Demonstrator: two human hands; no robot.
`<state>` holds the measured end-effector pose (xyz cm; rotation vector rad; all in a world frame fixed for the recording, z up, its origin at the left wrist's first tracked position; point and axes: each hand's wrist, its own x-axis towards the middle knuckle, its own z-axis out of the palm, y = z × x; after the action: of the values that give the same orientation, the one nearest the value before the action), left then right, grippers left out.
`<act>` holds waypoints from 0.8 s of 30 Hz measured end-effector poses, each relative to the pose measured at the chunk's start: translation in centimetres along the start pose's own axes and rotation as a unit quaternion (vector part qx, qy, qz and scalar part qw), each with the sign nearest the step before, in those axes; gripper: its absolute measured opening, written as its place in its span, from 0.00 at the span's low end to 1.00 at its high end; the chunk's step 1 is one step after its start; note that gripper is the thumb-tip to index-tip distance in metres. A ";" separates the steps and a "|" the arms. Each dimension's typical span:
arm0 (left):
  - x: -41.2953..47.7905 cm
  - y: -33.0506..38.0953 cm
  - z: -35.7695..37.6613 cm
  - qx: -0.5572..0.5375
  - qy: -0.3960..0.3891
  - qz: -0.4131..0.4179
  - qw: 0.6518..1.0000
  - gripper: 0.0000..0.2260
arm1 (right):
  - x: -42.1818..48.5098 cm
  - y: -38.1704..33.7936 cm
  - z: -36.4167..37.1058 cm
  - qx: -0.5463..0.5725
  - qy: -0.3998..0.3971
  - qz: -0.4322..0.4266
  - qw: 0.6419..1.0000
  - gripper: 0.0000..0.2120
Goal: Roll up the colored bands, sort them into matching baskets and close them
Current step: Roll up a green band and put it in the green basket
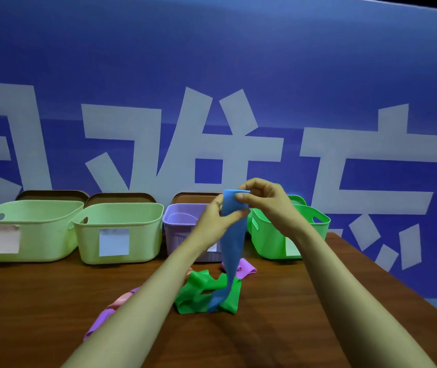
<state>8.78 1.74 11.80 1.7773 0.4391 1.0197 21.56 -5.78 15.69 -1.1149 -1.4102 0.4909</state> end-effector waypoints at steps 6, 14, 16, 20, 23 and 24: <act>-1.0 -2.8 0.2 0.019 -0.084 -0.074 0.993 0.08 | 0.8 -2.3 -1.2 0.057 0.083 -0.057 0.993 0.05; -3.8 -9.3 0.1 0.057 -0.119 -0.184 0.974 0.14 | 0.8 -1.8 -1.4 0.093 0.106 -0.038 0.989 0.04; -3.7 -9.5 0.0 0.079 -0.143 -0.187 0.969 0.20 | 0.6 -1.8 -1.3 0.097 0.102 -0.032 0.989 0.04; -3.7 -6.2 0.1 0.037 -0.113 -0.130 0.984 0.21 | 0.3 -2.0 -1.0 0.072 0.066 -0.011 0.995 0.06; -3.8 -3.0 -0.1 -0.003 -0.078 -0.071 0.994 0.08 | -0.3 -2.2 -1.0 0.078 0.055 -0.001 0.995 0.05; -4.3 -2.1 -0.3 0.003 -0.084 -0.067 0.994 0.06 | -0.6 -2.4 -1.0 0.083 0.058 -0.002 0.995 0.05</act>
<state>6.39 -0.13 8.06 1.7981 0.4490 0.7691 21.59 -7.66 17.57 -0.9911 -1.2474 0.5238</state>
